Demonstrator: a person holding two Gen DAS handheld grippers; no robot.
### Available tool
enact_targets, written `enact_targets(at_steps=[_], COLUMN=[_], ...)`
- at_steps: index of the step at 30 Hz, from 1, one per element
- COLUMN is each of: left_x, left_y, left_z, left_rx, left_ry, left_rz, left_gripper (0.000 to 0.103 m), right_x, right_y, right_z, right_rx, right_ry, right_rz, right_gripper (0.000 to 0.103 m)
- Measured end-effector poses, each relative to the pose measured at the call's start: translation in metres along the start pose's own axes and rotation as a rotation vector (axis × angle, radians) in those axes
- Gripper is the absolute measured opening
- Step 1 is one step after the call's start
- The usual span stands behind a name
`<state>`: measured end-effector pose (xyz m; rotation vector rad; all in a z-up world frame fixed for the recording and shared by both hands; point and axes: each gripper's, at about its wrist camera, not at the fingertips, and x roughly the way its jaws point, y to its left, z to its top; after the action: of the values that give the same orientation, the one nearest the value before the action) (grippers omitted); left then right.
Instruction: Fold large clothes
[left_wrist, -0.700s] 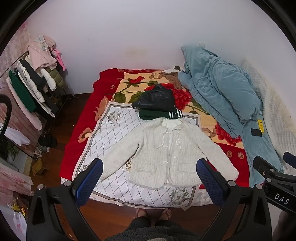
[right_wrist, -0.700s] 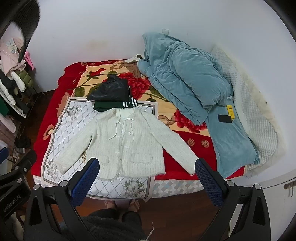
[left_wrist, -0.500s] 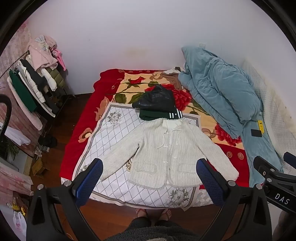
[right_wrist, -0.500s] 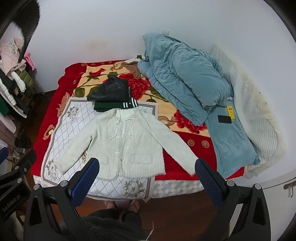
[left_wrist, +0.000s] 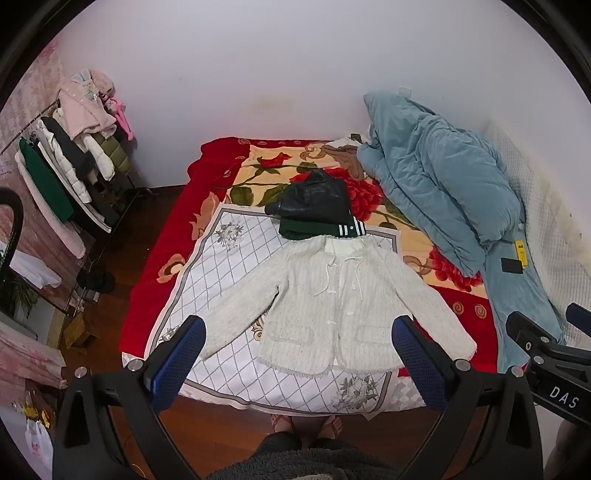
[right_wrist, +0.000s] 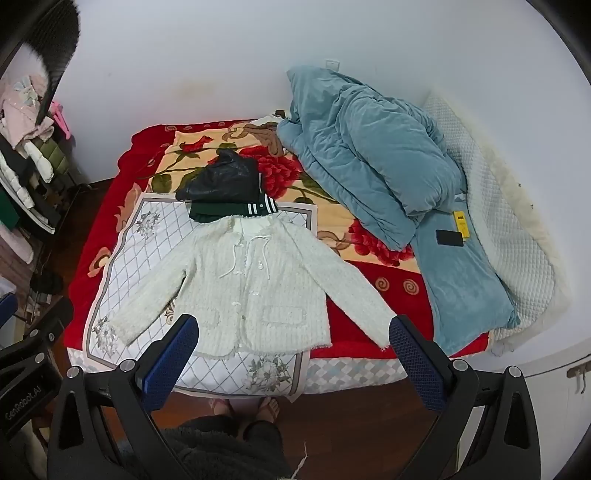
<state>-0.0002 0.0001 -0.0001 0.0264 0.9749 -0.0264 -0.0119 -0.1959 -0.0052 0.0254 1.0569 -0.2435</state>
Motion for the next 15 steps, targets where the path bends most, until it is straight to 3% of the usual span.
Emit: enact_targets(at_steps=[15], left_x=[0.0003], left_y=[-0.0003], left_z=[0.0], left_rx=[0.002], left_ry=[-0.003], left_rz=[-0.002], left_gripper=[0.103], right_x=[-0.0012], right_y=[0.0011], right_z=[0.0002], right_rx=[-0.001], right_ry=[-0.002], right_rz=[-0.001], right_gripper=[0.103])
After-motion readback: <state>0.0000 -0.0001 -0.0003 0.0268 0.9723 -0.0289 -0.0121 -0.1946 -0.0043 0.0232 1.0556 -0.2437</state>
